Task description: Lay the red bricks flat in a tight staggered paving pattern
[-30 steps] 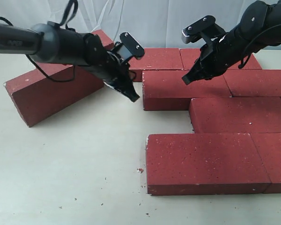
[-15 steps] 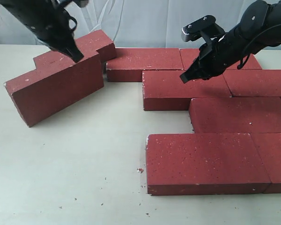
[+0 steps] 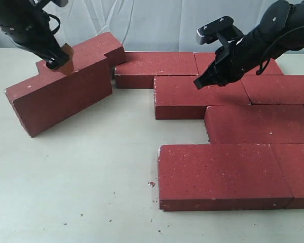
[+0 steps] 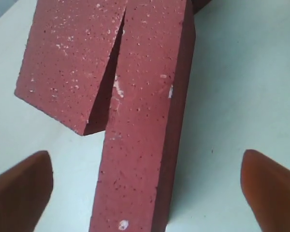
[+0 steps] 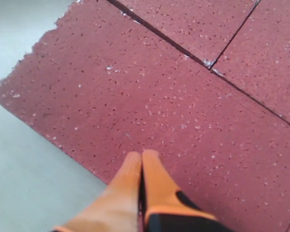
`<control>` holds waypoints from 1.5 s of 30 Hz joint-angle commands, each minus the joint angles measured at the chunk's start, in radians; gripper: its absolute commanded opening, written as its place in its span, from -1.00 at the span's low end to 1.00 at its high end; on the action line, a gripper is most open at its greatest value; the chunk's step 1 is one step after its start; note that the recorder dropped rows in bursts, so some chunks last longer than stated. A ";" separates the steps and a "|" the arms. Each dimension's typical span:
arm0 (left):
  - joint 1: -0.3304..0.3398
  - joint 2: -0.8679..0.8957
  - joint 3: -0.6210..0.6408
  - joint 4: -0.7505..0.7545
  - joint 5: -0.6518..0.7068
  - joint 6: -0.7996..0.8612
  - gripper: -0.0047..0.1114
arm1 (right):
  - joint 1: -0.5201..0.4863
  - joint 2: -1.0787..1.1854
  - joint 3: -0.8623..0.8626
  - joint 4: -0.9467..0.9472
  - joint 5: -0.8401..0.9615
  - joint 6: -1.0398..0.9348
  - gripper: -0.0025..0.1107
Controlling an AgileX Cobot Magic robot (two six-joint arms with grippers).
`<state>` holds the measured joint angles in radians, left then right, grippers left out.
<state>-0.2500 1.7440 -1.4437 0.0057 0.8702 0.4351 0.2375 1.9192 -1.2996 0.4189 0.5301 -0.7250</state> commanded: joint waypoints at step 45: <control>-0.224 -0.053 0.139 0.326 -0.300 -0.114 -0.92 | -0.003 -0.008 -0.001 0.020 -0.014 -0.006 -0.97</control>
<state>-0.3982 1.7254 -1.4029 0.1239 0.7228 0.4821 0.2375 1.9192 -1.2996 0.4317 0.5227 -0.7250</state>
